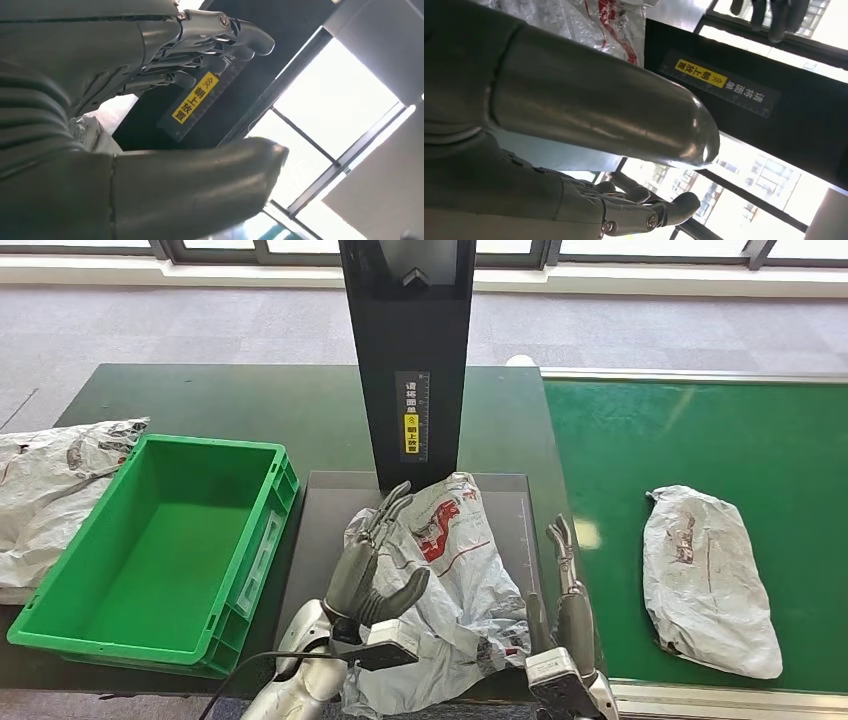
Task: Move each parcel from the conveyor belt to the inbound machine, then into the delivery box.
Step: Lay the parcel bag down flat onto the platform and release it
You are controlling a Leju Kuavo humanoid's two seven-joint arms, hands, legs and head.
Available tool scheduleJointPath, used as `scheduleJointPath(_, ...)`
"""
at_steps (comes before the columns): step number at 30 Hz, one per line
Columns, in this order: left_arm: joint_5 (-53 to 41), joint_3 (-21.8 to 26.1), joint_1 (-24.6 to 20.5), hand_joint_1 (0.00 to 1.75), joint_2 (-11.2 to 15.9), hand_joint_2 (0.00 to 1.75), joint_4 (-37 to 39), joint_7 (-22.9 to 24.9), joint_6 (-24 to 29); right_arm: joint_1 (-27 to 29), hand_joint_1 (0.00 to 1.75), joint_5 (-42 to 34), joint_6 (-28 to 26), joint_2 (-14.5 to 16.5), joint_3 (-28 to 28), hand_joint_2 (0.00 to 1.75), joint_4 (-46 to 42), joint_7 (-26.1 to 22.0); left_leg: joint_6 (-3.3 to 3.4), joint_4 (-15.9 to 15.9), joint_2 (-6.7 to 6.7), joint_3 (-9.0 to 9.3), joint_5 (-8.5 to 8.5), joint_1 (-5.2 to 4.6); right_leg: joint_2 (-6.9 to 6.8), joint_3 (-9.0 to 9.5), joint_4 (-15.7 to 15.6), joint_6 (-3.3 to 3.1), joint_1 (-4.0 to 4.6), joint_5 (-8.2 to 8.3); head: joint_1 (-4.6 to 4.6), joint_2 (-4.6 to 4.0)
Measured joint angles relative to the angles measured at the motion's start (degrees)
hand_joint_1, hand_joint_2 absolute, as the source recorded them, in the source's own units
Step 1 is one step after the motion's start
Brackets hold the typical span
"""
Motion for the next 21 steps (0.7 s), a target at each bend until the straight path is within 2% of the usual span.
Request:
scheduleJointPath(8, -2.9, -0.6, 0.7, 0.00, 0.4, 1.75, 0.5, 1.5, -1.1, 0.6, 0.00, 0.0, 0.1, 0.0, -0.6, 0.00, -1.7, 0.0, 0.00, 0.0, -0.01, 0.00, 0.01, 0.00, 0.01, 0.00, 0.0, 0.00, 0.00, 0.00, -0.01, 0.00)
scheduleJointPath(13, -15.3, -2.4, 1.7, 0.00, 1.2, 1.75, 1.9, 6.5, -8.6, 1.8, 0.00, 2.0, 2.0, 0.1, -0.7, 0.00, -6.1, 0.0, 0.00, 0.0, -0.01, -0.01, -0.01, 0.00, 0.01, -0.03, 0.0, 0.00, 0.00, 0.00, 0.00, 0.00)
scheduleJointPath(18, -20.5, -3.5, 0.6, 0.00, 1.9, 1.75, 5.9, 8.7, -14.6, 3.2, 0.00, 4.0, 3.7, 1.0, -1.9, 0.00, -12.3, 0.0, 0.00, 0.0, -0.02, -0.02, -0.01, 0.00, -0.01, -0.03, 0.0, 0.02, 0.00, -0.02, -0.01, 0.00)
scheduleJointPath(21, -22.6, -4.4, -1.0, 0.00, 2.2, 0.44, 10.3, 9.1, -16.5, 3.6, 0.00, 4.2, 4.2, 1.2, -2.4, 0.00, -15.1, 0.0, 0.01, 0.0, -0.01, 0.00, -0.01, 0.00, 0.00, -0.02, 0.0, 0.02, 0.00, -0.02, -0.01, 0.00)
